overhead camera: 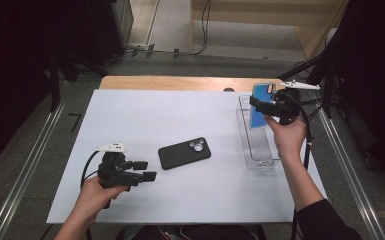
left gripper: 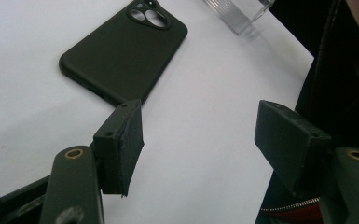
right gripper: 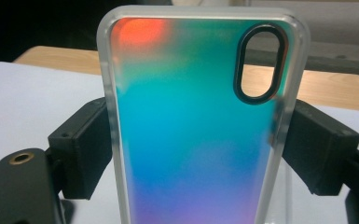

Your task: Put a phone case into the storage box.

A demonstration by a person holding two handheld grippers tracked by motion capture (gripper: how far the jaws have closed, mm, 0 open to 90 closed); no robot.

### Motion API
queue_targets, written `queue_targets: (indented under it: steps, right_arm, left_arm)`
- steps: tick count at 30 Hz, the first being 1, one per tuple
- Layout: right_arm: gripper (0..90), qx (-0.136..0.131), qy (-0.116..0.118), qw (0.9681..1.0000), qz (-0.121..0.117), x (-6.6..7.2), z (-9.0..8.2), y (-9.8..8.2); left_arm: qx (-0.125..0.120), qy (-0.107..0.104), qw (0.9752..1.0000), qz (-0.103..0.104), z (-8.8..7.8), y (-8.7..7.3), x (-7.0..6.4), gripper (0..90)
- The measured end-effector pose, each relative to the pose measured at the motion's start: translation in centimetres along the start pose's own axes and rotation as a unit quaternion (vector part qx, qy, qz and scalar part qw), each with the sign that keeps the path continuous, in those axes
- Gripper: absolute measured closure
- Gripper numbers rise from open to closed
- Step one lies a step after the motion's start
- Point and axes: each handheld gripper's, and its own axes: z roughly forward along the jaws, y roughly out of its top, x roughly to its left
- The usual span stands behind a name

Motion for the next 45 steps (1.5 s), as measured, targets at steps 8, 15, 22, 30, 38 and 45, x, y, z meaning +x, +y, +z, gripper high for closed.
queue_targets:
  steps: [8, 15, 22, 30, 38, 45]
  right_arm:
    - [14.7, 0.003, -0.011, 0.9996, 0.024, -1.4, 2.5, 0.5]
    - [14.7, 0.005, -0.026, 0.9991, 0.033, -1.8, 4.3, 0.9]
    - [14.7, 0.006, -0.035, 0.9987, 0.036, -1.9, 6.2, 0.9]
    - [14.7, 0.012, -0.056, 0.9979, 0.029, -2.1, 8.1, 1.0]
    - [14.7, 0.015, -0.085, 0.9959, 0.03, -3.0, 9.9, 0.5]
    - [14.6, 0.01, -0.081, 0.9958, 0.041, -3.5, 11.1, 0.0]
  left_arm:
    - [0.002, -0.001, 1.0, 0.001, 0.1, 0.0, 0.0, 32.7]
    - [0.002, -0.005, 1.0, 0.0, 0.1, 0.0, 0.1, 32.7]
    - [0.002, -0.006, 1.0, -0.003, 0.3, 0.0, 0.3, 32.7]
    - [0.0, -0.008, 1.0, -0.005, 0.2, 0.0, 0.3, 32.7]
    - [0.002, -0.013, 0.9999, -0.006, 0.5, 0.1, 0.3, 32.7]
    - [0.004, -0.013, 0.9999, -0.006, 0.6, 0.1, 0.5, 32.7]
